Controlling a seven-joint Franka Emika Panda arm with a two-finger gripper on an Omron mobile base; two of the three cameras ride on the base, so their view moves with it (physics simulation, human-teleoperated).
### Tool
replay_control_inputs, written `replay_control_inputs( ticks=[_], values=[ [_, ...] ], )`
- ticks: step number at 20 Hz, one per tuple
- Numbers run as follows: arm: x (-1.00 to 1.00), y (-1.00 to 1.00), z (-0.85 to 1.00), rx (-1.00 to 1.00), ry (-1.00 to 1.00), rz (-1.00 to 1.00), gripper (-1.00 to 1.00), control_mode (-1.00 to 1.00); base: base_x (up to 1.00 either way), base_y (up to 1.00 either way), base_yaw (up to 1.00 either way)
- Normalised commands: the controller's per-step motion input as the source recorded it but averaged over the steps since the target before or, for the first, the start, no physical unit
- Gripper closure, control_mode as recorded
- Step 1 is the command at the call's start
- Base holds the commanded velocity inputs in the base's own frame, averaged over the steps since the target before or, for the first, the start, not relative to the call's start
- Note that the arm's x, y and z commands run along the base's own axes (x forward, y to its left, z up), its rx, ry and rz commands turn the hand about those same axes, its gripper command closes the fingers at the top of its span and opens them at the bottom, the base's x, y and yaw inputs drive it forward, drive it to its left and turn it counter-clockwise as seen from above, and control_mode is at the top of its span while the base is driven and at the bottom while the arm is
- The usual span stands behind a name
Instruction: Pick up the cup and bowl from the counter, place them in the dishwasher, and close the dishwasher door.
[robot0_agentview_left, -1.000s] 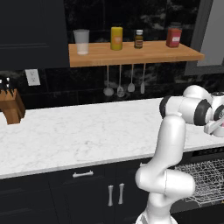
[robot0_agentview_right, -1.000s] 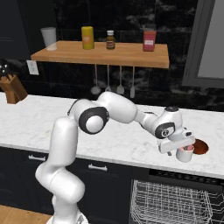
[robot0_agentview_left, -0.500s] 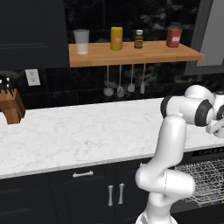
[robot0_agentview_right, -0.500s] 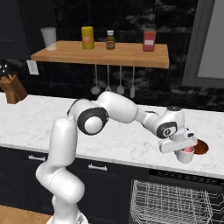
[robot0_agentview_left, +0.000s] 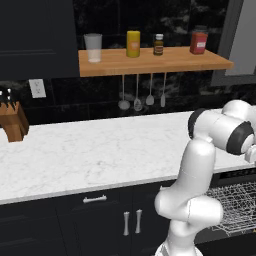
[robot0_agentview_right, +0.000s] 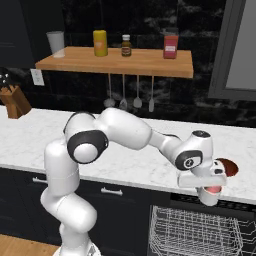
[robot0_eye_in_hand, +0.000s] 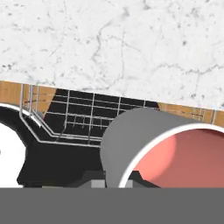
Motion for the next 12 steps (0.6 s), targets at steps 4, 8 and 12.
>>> replay_control_inputs(
  ticks=[4,8,12],
  values=[
    [-1.0,0.49,0.0,0.0,0.0,-0.16,1.0,-1.0,0.0,0.0,0.0],
    [-1.0,0.34,-0.23,0.0,0.01,-0.13,1.0,-1.0,0.0,0.0,0.0],
    [-1.0,0.13,-0.45,0.0,0.02,-0.12,1.0,-1.0,0.0,0.0,0.0]
  ],
)
